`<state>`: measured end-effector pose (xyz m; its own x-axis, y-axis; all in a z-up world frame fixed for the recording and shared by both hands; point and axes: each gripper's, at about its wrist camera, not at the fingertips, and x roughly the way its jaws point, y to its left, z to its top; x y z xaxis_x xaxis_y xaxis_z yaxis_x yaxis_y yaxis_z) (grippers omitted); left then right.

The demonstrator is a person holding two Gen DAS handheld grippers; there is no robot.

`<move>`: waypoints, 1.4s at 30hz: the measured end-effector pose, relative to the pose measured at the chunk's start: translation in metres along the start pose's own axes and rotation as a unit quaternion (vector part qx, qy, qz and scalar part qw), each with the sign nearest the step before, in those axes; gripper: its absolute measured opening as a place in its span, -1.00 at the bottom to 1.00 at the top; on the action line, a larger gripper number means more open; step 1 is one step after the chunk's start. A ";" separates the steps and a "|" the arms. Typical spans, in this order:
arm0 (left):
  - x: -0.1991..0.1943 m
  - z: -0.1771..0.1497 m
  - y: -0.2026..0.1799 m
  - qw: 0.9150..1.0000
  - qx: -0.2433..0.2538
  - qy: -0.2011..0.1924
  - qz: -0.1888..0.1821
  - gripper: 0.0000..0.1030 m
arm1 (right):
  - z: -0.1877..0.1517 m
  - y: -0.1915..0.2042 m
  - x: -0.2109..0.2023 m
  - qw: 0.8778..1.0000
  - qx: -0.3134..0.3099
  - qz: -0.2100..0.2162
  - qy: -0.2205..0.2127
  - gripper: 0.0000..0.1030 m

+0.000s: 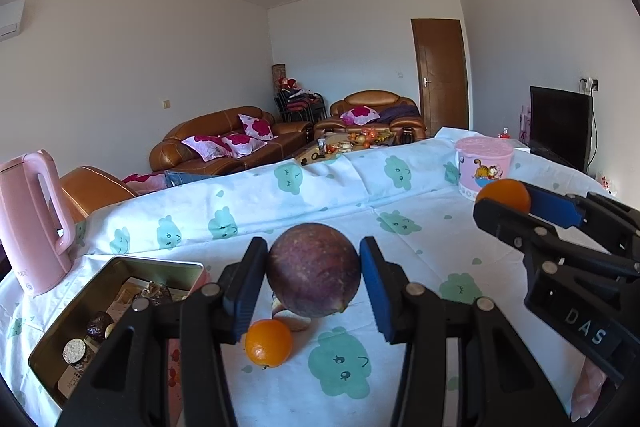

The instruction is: Organize fruits

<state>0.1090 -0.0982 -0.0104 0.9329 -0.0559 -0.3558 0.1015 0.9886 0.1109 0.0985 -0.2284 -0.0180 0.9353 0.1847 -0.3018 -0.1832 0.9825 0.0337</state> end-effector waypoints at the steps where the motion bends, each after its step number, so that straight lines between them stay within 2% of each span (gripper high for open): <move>1: -0.001 0.000 0.000 1.000 0.000 -0.001 0.000 -0.04 | 0.000 0.000 0.000 1.000 0.000 0.000 -0.001 -0.20; 17: -0.013 -0.002 0.005 1.000 -0.011 -0.023 0.007 -0.04 | -0.001 0.004 -0.009 1.000 -0.009 0.004 -0.023 -0.20; 27: -0.015 -0.003 0.007 1.000 -0.014 -0.018 0.005 -0.04 | -0.002 0.004 -0.012 1.000 -0.009 0.008 -0.026 -0.20; 42: -0.024 -0.012 0.027 0.999 -0.036 0.013 0.015 -0.04 | -0.003 0.017 -0.013 0.999 -0.020 0.024 -0.014 -0.20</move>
<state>0.0854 -0.0688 -0.0103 0.9254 -0.0234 -0.3783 0.0481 0.9973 0.0559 0.0824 -0.2139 -0.0165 0.9333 0.2326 -0.2736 -0.2393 0.9709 0.0093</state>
